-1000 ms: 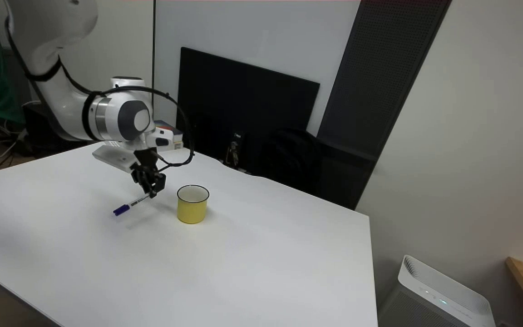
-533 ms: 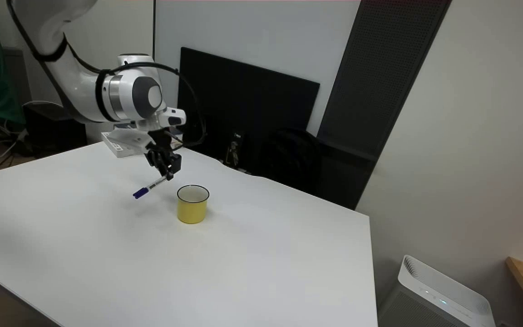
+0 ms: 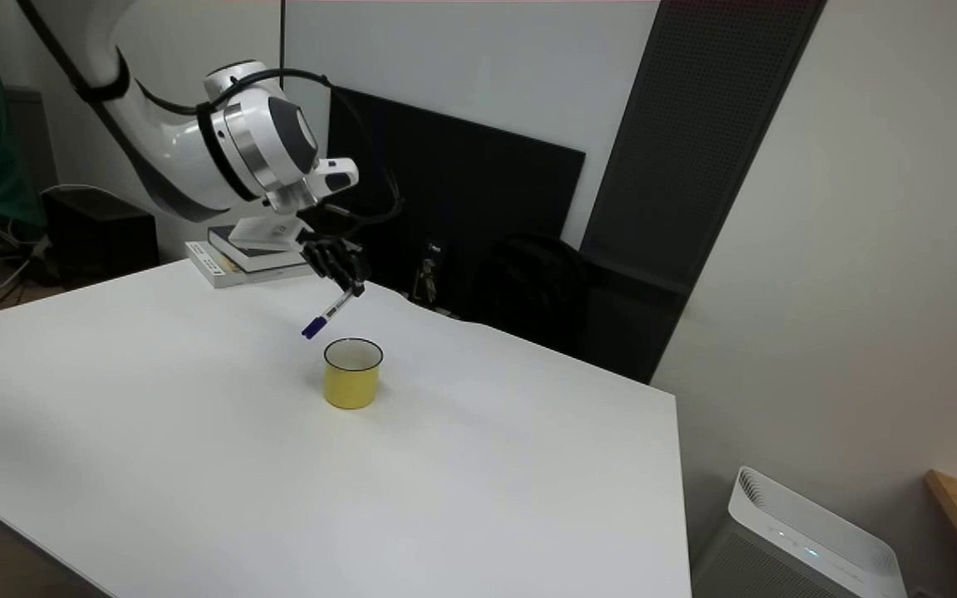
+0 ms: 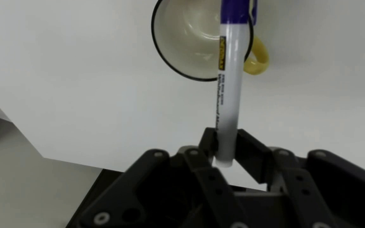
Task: Put the marker inside the mug cup
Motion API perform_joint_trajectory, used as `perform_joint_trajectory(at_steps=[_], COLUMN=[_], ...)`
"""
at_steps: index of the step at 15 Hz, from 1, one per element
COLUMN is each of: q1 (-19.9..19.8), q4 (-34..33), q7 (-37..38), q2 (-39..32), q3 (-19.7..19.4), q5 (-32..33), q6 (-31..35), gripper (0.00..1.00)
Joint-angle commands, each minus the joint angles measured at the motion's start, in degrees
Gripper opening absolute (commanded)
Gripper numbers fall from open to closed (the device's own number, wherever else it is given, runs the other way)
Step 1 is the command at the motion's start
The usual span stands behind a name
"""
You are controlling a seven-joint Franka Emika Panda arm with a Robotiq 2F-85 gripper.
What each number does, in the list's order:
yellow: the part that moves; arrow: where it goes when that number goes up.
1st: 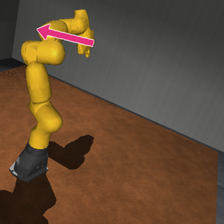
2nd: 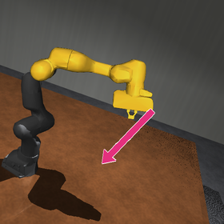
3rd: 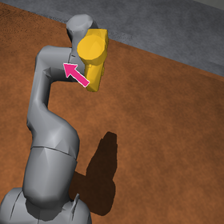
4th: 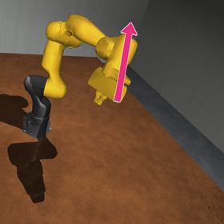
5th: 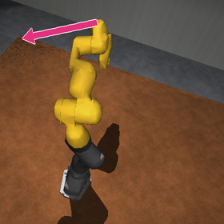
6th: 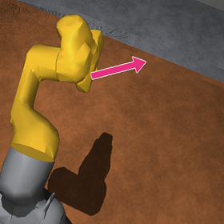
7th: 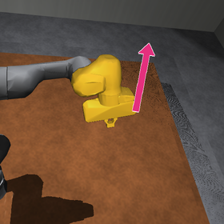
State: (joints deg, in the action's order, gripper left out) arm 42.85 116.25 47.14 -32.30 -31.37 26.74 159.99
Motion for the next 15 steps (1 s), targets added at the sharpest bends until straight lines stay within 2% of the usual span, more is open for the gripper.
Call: perform_joint_trajectory(at_steps=[1,6,10,15], q1=[7.5,17.5,21.4,25.7], q4=[1.6,1.4,1.6,1.3], q7=[12.5,29.3,39.1,47.8], q2=[-1.1,-7.0,-11.7,-19.6], q3=[-9.1,-20.7,-24.7,-29.9], q5=[10.8,23.9,29.7,29.9], q6=[3.9,8.0,9.4,12.9], gripper=[0.06,0.06,0.06,0.06])
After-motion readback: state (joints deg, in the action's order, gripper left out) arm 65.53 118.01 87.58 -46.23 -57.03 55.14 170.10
